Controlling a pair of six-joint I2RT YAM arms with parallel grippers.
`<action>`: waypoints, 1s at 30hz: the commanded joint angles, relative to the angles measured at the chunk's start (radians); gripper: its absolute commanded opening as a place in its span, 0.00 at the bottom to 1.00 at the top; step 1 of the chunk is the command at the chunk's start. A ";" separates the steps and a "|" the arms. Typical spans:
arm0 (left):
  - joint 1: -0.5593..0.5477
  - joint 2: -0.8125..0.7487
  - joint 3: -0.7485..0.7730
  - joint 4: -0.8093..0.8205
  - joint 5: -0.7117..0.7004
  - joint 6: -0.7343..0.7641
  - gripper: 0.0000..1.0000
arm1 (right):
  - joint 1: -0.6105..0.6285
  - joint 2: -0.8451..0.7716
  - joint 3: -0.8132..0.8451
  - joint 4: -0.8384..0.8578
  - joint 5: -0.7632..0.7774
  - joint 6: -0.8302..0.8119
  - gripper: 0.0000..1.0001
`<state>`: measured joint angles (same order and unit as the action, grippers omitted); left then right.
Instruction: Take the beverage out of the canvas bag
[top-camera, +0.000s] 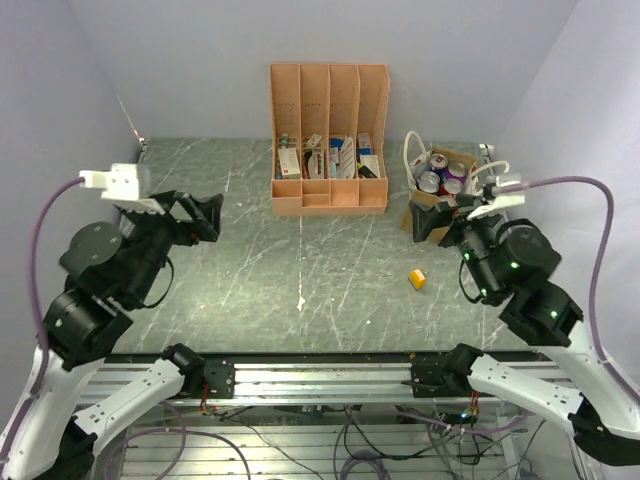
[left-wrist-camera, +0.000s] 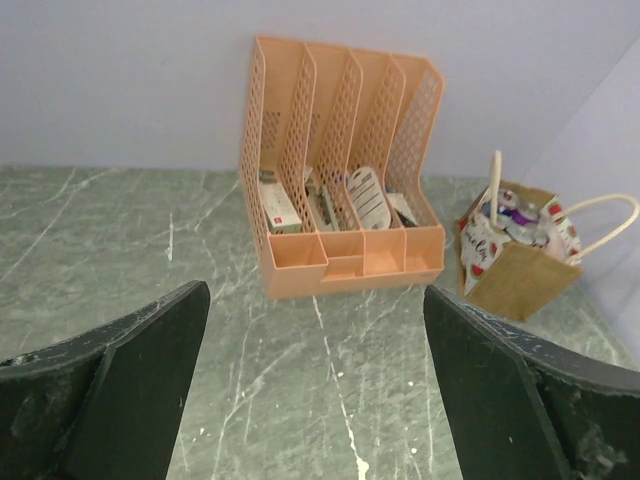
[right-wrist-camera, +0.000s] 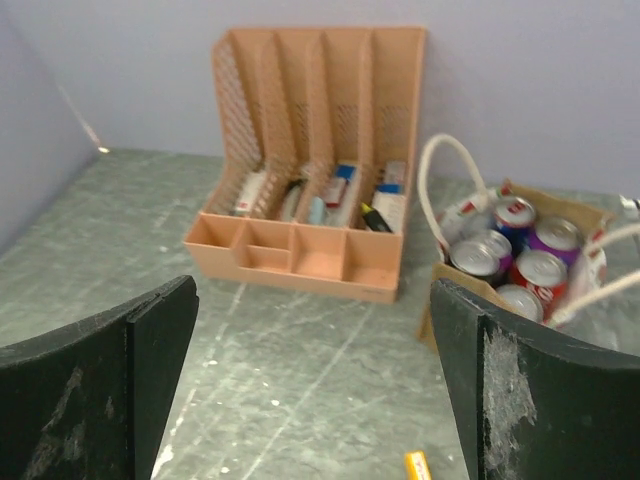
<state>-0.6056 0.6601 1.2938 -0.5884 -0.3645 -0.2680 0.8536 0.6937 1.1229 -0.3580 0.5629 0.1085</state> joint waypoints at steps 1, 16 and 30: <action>0.008 0.084 -0.028 0.088 -0.021 0.017 0.98 | -0.111 0.046 -0.060 0.013 0.000 0.052 1.00; 0.026 0.339 -0.059 0.281 -0.022 0.071 0.96 | -0.472 0.261 -0.207 -0.074 -0.131 0.233 1.00; 0.040 0.410 -0.131 0.487 0.063 0.161 0.96 | -0.552 0.406 -0.418 -0.055 -0.313 0.415 1.00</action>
<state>-0.5785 1.0729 1.2041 -0.2173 -0.3317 -0.1501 0.3141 1.0863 0.7544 -0.4255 0.3141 0.4500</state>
